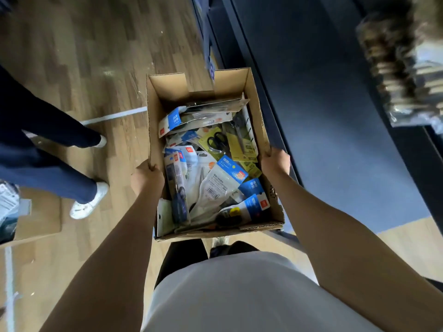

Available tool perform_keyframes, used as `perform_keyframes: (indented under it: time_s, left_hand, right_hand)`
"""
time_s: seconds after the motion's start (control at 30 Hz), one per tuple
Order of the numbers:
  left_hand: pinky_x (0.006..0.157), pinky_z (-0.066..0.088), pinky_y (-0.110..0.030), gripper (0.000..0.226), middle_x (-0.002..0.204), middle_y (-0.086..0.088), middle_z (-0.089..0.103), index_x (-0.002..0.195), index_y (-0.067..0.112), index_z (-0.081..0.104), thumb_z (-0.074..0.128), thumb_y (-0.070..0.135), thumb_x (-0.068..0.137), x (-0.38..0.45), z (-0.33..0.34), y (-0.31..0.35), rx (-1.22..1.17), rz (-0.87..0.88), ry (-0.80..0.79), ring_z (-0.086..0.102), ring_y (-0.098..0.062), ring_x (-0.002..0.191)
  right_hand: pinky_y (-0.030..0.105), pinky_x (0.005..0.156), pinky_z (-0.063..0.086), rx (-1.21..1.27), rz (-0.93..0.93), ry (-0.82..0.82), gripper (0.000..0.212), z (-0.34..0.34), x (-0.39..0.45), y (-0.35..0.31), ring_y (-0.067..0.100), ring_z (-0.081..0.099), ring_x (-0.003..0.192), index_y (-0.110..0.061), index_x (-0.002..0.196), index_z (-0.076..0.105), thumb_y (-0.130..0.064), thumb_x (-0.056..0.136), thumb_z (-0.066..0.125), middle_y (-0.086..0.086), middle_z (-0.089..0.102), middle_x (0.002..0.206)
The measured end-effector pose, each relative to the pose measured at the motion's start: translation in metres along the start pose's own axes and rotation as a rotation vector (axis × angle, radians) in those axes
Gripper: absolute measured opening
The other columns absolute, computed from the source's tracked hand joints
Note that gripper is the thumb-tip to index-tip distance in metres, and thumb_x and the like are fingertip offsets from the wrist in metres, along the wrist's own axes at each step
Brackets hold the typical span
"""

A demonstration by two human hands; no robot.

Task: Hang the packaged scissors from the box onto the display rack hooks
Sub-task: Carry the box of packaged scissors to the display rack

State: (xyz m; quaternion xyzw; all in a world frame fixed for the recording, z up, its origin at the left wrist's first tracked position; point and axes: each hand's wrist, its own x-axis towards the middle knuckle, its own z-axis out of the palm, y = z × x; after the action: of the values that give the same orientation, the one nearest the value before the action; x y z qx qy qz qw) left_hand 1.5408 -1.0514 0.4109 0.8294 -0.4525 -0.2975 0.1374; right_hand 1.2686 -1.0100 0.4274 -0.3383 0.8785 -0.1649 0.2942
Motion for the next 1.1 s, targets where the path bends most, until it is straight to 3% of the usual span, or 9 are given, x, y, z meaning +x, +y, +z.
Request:
perform_keyframes:
  time_s: [0.13, 0.3, 0.63, 0.77, 0.9, 1.1]
  left_hand:
    - [0.097, 0.037, -0.039, 0.031, 0.123, -0.022, 0.056, 0.121, 0.0, 0.056, 0.045, 0.015, 0.096, 0.04, -0.009, 0.029, 0.003, -0.022, -0.006, 0.05, -0.039, 0.116]
    - [0.097, 0.036, -0.035, 0.034, 0.13, -0.018, 0.054, 0.128, 0.005, 0.053, 0.045, 0.016, 0.097, 0.112, -0.023, 0.053, 0.03, 0.02, -0.046, 0.048, -0.035, 0.119]
    - [0.091, 0.042, -0.042, 0.034, 0.119, -0.022, 0.059, 0.123, 0.006, 0.057, 0.043, 0.021, 0.095, 0.285, -0.074, 0.105, 0.134, 0.02, -0.105, 0.053, -0.04, 0.111]
    - [0.081, 0.044, -0.04, 0.028, 0.108, -0.025, 0.062, 0.11, 0.0, 0.061, 0.044, 0.017, 0.095, 0.33, -0.088, 0.12, 0.123, 0.049, -0.074, 0.056, -0.042, 0.101]
    - [0.082, 0.042, -0.039, 0.028, 0.111, -0.025, 0.061, 0.114, 0.002, 0.06, 0.044, 0.015, 0.094, 0.365, -0.092, 0.139, 0.087, 0.041, -0.047, 0.054, -0.042, 0.104]
    - [0.082, 0.041, -0.04, 0.028, 0.107, -0.026, 0.062, 0.115, 0.004, 0.059, 0.042, 0.016, 0.096, 0.423, -0.076, 0.185, 0.059, 0.014, -0.013, 0.055, -0.043, 0.101]
  right_hand:
    - [0.028, 0.067, 0.037, 0.003, 0.01, 0.013, 0.025, 0.011, 0.028, -0.035, 0.029, 0.057, 0.084, -0.001, 0.104, 0.062, -0.011, 0.094, 0.042, 0.016, 0.062, 0.093]
    - [0.027, 0.069, 0.037, 0.033, 0.064, 0.019, 0.026, 0.04, 0.07, -0.094, 0.032, 0.058, 0.092, 0.0, 0.109, 0.062, -0.009, 0.093, 0.043, 0.019, 0.063, 0.101]
    - [0.039, 0.076, 0.05, 0.121, 0.155, 0.034, 0.027, 0.097, 0.141, -0.235, 0.039, 0.061, 0.093, -0.001, 0.103, 0.066, -0.009, 0.089, 0.044, 0.023, 0.063, 0.093]
    - [0.03, 0.065, 0.04, 0.113, 0.097, 0.025, 0.03, 0.107, 0.168, -0.285, 0.031, 0.055, 0.079, -0.002, 0.111, 0.063, -0.007, 0.09, 0.042, 0.022, 0.064, 0.096]
    - [0.028, 0.064, 0.037, 0.155, 0.058, 0.02, 0.027, 0.111, 0.202, -0.323, 0.027, 0.053, 0.076, -0.002, 0.105, 0.064, -0.006, 0.09, 0.043, 0.012, 0.056, 0.083]
    - [0.022, 0.056, 0.033, 0.172, -0.002, -0.02, 0.023, 0.117, 0.282, -0.374, 0.024, 0.051, 0.076, -0.003, 0.101, 0.064, -0.009, 0.092, 0.044, 0.01, 0.055, 0.083]
